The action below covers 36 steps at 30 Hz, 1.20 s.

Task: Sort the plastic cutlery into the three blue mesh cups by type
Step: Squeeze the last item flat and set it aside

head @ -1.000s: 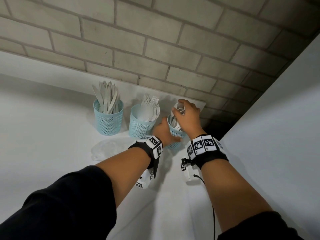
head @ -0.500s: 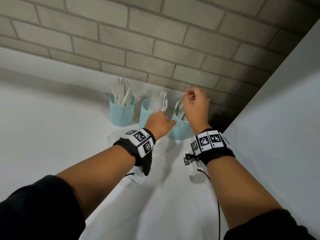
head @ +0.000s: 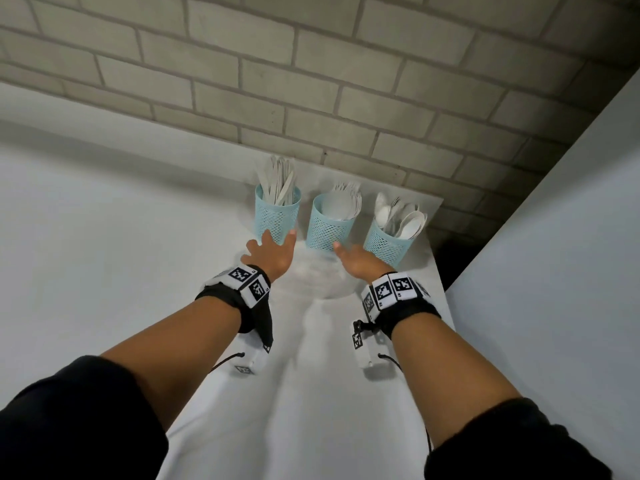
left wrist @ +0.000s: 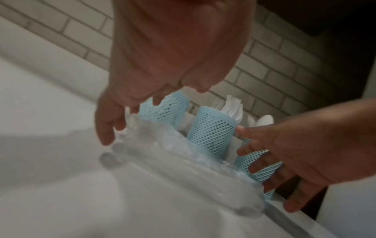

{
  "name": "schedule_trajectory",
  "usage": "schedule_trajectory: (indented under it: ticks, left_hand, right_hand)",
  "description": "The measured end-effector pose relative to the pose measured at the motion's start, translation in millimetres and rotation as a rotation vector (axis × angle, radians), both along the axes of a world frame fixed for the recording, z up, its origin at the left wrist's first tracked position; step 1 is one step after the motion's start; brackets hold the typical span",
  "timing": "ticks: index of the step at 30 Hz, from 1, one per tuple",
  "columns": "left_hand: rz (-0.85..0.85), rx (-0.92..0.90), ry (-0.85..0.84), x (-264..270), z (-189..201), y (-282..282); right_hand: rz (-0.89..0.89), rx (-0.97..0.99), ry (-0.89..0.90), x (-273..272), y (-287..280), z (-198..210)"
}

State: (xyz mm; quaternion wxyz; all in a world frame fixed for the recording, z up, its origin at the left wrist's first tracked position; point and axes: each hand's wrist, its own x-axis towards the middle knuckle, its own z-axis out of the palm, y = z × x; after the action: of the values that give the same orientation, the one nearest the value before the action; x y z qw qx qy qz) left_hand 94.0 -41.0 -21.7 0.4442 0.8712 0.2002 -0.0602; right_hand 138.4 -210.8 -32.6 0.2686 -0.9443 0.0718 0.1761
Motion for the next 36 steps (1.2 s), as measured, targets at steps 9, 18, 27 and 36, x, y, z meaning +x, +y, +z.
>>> schedule_trajectory:
  ticks: [9, 18, 27, 36]
  left_hand:
    - [-0.053, -0.509, -0.092, 2.4, -12.0, -3.9]
    - [-0.017, -0.47, -0.24, 9.9, -13.2, -19.3]
    - [0.079, -0.396, -0.599, 1.2, -9.1, -19.5]
    - [-0.153, -0.522, -0.471, -5.6, 1.7, -41.1]
  right_hand:
    - [0.058, 0.498, -0.054, -34.6, 41.4, 8.8]
    - [-0.176, 0.93, 0.251, -37.4, 56.7, 31.8]
    - [-0.19, 0.594, 0.343, -52.7, 32.9, 47.3]
    - [-0.435, 1.124, 0.254, -47.7, 38.1, 53.6]
